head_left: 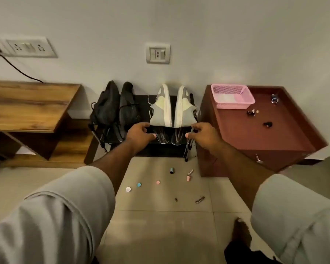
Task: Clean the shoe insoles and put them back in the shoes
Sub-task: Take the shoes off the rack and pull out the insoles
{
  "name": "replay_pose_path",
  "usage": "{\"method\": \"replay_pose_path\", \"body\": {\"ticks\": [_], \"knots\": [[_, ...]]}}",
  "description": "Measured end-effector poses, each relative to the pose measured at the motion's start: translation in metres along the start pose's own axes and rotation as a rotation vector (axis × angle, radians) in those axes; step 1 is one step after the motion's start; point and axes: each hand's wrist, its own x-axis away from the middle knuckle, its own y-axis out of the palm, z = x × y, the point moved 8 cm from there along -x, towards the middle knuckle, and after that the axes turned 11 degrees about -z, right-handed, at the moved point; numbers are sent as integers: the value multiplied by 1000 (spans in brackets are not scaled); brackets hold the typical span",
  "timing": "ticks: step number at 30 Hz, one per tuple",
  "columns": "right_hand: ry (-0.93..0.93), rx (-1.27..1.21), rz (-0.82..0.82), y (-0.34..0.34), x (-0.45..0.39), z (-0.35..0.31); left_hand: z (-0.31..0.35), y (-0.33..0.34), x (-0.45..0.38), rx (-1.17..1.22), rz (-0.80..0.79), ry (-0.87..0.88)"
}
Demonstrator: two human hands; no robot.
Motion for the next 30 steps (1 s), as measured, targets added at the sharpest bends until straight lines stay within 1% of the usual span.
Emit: {"method": "replay_pose_path", "body": {"ticks": [2, 4, 6, 7, 9, 11, 14, 16, 17, 19, 22, 23, 26, 28, 30], "knots": [[45, -89, 62, -3, -49, 17, -2, 0, -48, 72, -18, -28], [69, -112, 69, -4, -90, 34, -12, 5, -88, 162, -96, -136], [109, -81, 66, -3, -146, 62, -30, 15, -132, 198, -177, -250], [127, -76, 69, -7, -152, 62, -31, 14, -141, 200, -197, -242], [138, -144, 55, -7, -171, 64, -43, 22, -170, 201, -229, -206], [98, -253, 28, -3, -190, 66, -57, 25, -196, 157, -207, -187], [32, -287, 32, -3, -204, 65, -61, 24, -214, 134, -131, -136], [-17, -244, 60, -8, -202, 57, -51, 19, -215, 125, -63, -75], [-38, -203, 69, -10, -197, 54, -45, 18, -210, 112, -53, -33], [-95, -47, 86, -14, -171, 41, -32, 18, -187, 47, -58, 63], [-170, 98, 103, -16, -101, 15, -16, 11, -119, 7, -13, 154], [-178, 121, 96, -12, -73, 9, -15, 9, -90, -9, -2, 169], [-180, 283, 66, 15, 17, -1, -24, 11, 4, -162, 13, 197], [-151, 382, 23, 42, 65, 6, -44, 18, 55, -230, 0, 181], [-148, 458, -63, 77, 109, 20, -76, 33, 99, -280, -44, 137]]}}
